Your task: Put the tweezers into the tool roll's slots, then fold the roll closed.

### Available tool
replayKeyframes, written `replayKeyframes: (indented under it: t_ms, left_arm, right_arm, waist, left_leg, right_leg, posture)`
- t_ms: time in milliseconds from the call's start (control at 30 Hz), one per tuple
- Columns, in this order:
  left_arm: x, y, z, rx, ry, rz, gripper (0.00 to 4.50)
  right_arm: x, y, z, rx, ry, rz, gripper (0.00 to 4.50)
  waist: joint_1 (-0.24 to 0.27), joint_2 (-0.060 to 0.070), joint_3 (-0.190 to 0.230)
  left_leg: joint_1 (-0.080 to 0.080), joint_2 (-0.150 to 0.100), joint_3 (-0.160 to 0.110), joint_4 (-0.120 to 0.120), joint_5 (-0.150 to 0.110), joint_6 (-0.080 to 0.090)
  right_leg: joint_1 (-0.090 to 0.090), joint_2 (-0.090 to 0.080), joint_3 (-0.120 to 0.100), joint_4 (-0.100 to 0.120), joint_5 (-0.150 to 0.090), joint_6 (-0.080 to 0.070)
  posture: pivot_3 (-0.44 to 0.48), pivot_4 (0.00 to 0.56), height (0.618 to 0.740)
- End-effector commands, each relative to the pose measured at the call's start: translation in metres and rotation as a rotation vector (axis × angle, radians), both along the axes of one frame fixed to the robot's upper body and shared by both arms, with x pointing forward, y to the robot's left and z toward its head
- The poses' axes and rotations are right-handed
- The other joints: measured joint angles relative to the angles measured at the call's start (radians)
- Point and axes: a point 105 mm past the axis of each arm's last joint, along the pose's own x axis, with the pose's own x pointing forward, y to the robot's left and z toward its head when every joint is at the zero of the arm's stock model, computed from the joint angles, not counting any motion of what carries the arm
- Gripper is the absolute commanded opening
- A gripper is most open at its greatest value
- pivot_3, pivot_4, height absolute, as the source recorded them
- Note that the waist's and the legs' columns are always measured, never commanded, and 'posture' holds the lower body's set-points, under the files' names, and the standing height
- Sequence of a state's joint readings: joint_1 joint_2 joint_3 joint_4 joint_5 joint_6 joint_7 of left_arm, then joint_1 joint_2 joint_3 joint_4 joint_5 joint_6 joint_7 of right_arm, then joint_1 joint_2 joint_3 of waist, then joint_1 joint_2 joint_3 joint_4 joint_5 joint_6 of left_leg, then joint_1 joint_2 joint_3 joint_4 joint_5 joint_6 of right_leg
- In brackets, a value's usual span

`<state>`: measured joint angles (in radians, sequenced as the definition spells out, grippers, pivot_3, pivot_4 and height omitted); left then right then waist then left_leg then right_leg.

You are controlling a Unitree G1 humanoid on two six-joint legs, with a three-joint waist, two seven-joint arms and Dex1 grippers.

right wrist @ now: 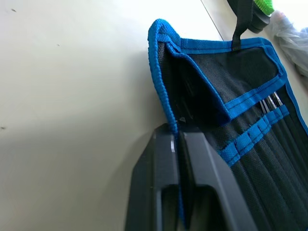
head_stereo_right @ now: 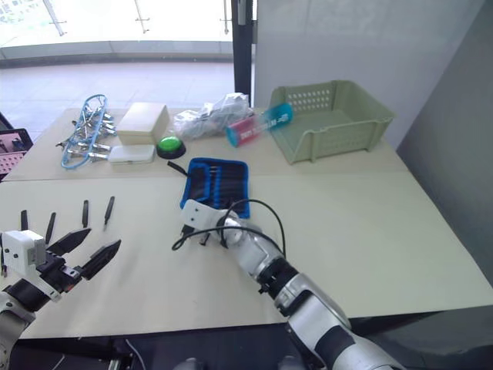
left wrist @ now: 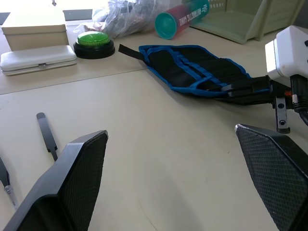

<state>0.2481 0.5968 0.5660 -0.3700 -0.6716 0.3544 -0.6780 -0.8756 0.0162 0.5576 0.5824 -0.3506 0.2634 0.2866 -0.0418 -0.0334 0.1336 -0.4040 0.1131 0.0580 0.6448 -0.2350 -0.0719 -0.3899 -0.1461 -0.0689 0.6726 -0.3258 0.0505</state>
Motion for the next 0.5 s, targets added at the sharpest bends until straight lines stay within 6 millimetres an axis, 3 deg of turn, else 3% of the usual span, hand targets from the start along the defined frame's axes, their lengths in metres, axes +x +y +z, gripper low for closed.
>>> replayKeyframes:
  t_ms: [33, 200, 500]
  left_arm:
    - [-0.003, -0.004, 0.009, 0.011, -0.033, -0.017, 4.5]
    - [-0.002, -0.005, 0.009, 0.009, -0.031, -0.026, 4.5]
    - [-0.001, -0.009, 0.005, -0.001, -0.02, -0.043, 4.5]
  right_arm:
    - [0.002, -0.01, 0.009, 0.036, -0.012, 0.0, 0.04]
    - [-0.009, -0.025, 0.012, 0.026, -0.02, 0.079, 0.04]
    - [-0.063, -0.037, -0.009, 0.005, 0.068, 0.199, 0.04]
  waist:
    - [0.0, 0.0, 0.0]
    - [0.007, 0.0, 0.0]
    - [0.003, 0.0, 0.0]
  left_leg:
    - [0.0, 0.0, 0.0, 0.0, 0.0, 0.0]
    - [0.0, 0.0, 0.0, 0.0, 0.0, 0.0]
    - [0.0, 0.0, 0.0, -0.001, 0.0, 0.0]
  right_leg:
    - [0.0, 0.0, 0.0, 0.0, 0.0, 0.0]
    - [0.0, 0.0, 0.0, -0.001, 0.0, 0.0]
    - [0.0, 0.0, 0.0, -0.001, 0.0, 0.0]
  posture:
    - [0.0, 0.15, 0.716]
    - [0.0, 0.15, 0.716]
    - [0.0, 0.15, 0.716]
